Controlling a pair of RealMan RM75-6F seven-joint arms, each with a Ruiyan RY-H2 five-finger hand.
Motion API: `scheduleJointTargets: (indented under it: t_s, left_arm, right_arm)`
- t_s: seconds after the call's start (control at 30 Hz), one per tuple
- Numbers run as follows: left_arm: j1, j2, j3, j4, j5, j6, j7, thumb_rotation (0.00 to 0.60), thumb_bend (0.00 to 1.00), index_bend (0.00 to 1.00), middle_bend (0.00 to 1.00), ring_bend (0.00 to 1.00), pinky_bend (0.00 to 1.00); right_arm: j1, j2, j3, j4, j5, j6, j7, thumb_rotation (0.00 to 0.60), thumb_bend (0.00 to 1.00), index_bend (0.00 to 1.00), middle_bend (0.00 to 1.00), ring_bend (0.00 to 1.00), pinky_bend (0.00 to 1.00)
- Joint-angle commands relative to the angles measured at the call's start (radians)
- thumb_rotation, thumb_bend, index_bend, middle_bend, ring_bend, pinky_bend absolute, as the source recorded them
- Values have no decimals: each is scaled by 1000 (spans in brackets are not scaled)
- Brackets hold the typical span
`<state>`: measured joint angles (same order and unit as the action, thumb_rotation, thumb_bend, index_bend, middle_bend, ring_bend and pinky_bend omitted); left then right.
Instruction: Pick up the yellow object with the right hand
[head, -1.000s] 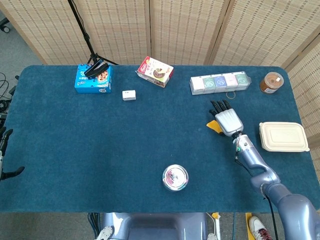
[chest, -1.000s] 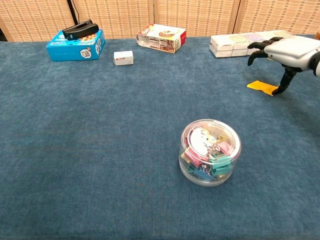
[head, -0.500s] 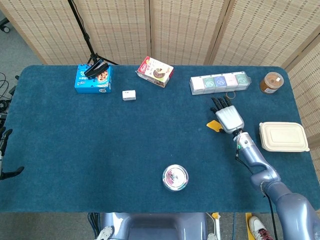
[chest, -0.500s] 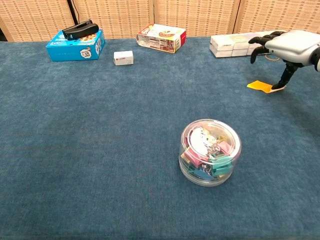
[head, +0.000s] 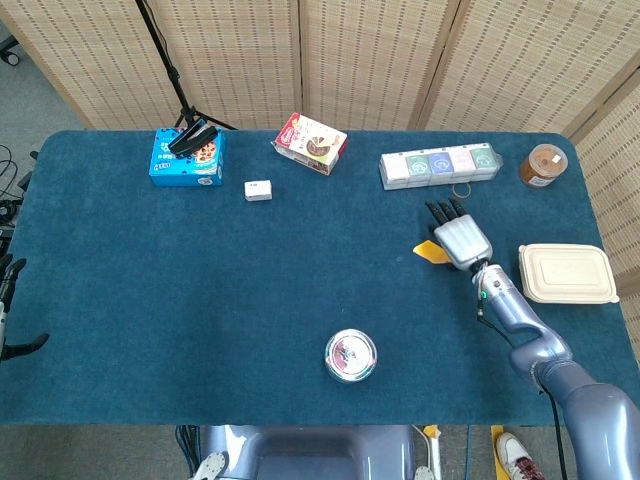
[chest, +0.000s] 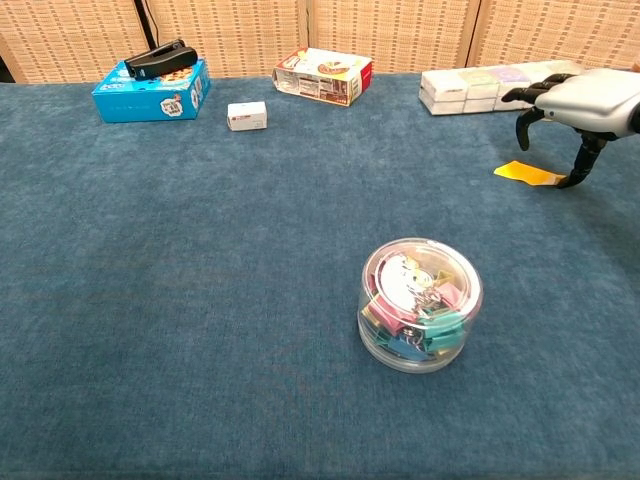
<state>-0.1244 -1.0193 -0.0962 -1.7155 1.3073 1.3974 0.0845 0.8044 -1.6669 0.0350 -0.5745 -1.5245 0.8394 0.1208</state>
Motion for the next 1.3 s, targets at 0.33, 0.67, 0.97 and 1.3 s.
scheduleJointTargets:
  t_s: [0.33,0.67,0.97,1.3]
  left_arm:
    - [1,3,1,0,4,0,-7,600,0,0,0,0,0]
    - [2,4,2,1,9,1,-13,600,0,0,0,0,0]
    - [1,7,2,1,10,-1,-20,600,0,0,0,0,0]
    - [0,9,3,1,13,-3,-25,600,0,0,0,0,0]
  right_arm:
    - [2,-2,1,-3,11,-18,-23,600,349,477,0,0,0]
    - [3,-3,-2,-7,13,-23,-21,600,377,547,0,0,0]
    - [4,-16,0,11,18,-31,-17,600,377,591,0,0,0]
    - [14,-28,11,11,25,-30,-21,600,396,597,0,0,0]
